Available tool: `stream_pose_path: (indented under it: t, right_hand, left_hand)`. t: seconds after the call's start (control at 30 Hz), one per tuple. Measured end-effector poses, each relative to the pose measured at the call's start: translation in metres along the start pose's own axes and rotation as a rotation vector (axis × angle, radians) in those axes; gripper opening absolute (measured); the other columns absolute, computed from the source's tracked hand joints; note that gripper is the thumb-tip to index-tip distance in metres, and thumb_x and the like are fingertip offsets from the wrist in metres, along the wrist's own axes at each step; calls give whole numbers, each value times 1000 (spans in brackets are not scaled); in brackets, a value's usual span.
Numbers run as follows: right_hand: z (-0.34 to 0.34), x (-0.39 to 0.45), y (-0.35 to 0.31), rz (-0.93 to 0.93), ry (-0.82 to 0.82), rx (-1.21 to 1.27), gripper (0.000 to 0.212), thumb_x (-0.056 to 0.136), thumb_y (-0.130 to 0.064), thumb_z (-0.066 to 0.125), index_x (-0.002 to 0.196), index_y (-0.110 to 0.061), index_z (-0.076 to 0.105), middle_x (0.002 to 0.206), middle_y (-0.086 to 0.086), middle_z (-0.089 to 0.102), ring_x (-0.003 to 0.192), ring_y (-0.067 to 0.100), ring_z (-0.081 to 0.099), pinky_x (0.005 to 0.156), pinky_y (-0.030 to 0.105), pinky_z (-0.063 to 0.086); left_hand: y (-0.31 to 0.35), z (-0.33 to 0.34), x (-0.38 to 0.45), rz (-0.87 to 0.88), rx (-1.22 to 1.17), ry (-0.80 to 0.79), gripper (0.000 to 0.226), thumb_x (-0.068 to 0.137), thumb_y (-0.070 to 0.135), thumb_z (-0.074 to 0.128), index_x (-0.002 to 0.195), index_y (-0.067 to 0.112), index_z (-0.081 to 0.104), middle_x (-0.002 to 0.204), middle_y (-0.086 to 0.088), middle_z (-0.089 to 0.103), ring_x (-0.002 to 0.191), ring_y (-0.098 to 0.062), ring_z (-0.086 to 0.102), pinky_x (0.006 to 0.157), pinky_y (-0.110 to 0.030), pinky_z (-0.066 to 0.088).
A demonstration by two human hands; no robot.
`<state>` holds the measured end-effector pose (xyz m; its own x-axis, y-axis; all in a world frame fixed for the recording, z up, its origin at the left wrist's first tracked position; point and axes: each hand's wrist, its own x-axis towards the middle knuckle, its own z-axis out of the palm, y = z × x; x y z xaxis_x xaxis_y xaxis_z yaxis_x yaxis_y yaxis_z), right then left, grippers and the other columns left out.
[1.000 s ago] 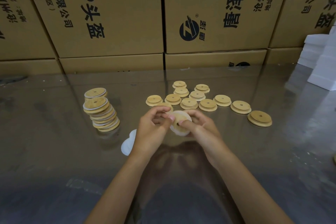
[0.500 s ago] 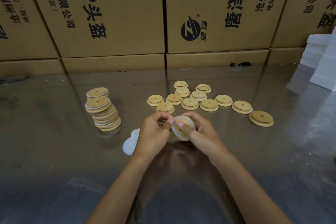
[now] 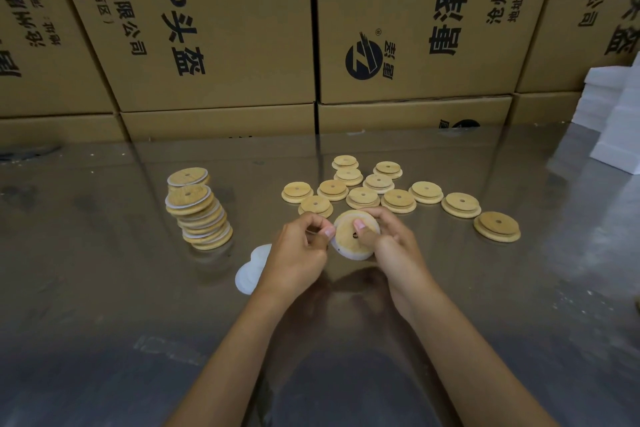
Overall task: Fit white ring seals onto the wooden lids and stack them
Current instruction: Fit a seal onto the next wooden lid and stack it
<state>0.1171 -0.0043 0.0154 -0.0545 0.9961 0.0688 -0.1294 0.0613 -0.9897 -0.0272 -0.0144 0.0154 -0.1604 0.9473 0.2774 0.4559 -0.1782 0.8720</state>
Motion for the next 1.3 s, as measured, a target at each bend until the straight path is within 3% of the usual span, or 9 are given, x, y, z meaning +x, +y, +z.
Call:
stream_pose_path:
  t: [0.3, 0.43, 0.5, 0.63, 0.77, 0.9, 1.1, 1.3]
  right_hand:
    - [-2, 1, -2, 76, -23, 68, 13, 98, -14, 59, 109, -11, 66, 113, 15, 71, 102, 27, 65, 90, 40, 48]
    - [-2, 1, -4, 67, 15, 94, 15, 96, -11, 62, 111, -8, 64, 115, 17, 70, 104, 30, 65, 99, 48, 49]
    - [-3, 1, -7, 76, 35, 126, 20, 93, -9, 65, 112, -6, 62, 112, 17, 71, 98, 26, 65, 97, 49, 51]
    - [-4, 1, -10, 114, 14, 163, 22, 89, -7, 67, 111, -6, 64, 96, 8, 71, 87, 21, 63, 80, 40, 52]
    - [-1, -1, -7, 138, -63, 40, 17, 88, -7, 66, 104, -7, 72, 91, 7, 70, 86, 17, 63, 81, 35, 52]
    - [2, -2, -4, 83, -105, -97, 11, 94, -13, 64, 98, -13, 75, 89, 1, 71, 83, 9, 64, 74, 22, 52]
    - [2, 0, -3, -20, -106, -206, 14, 95, -10, 62, 102, -13, 74, 95, 6, 71, 83, 9, 62, 72, 21, 51]
    - [-4, -1, -3, 5, -165, -81, 18, 96, -7, 58, 100, -10, 76, 94, 3, 73, 86, 10, 63, 77, 25, 49]
  left_hand:
    - [2, 0, -2, 64, -36, 18, 16, 94, 27, 61, 81, 20, 64, 73, -2, 67, 71, -28, 62, 73, -51, 54]
    - [0, 4, -4, 59, 6, -7, 14, 91, 30, 65, 81, 23, 60, 69, 4, 64, 62, -15, 56, 63, -33, 48]
    - [-1, 7, -7, 65, 59, -21, 12, 91, 30, 65, 84, 22, 58, 74, 4, 66, 66, -13, 58, 66, -32, 49]
    - [1, 8, -9, 109, 112, 0, 10, 93, 25, 60, 85, 21, 56, 73, 2, 65, 68, -16, 58, 71, -44, 51]
    - [3, 6, -11, 224, 207, 26, 9, 91, 19, 57, 81, 20, 55, 74, 7, 62, 69, -14, 58, 66, -43, 49]
    - [3, 1, -11, 296, 310, 26, 10, 89, 22, 51, 79, 22, 49, 73, 9, 56, 70, -12, 53, 61, -41, 46]
    - [-1, -3, -8, 260, 351, 4, 11, 94, 22, 47, 84, 23, 46, 74, 9, 54, 71, -13, 50, 64, -40, 43]
    - [0, -5, -7, 221, 376, -17, 11, 96, 20, 43, 86, 25, 44, 73, 7, 59, 70, -21, 53, 65, -44, 45]
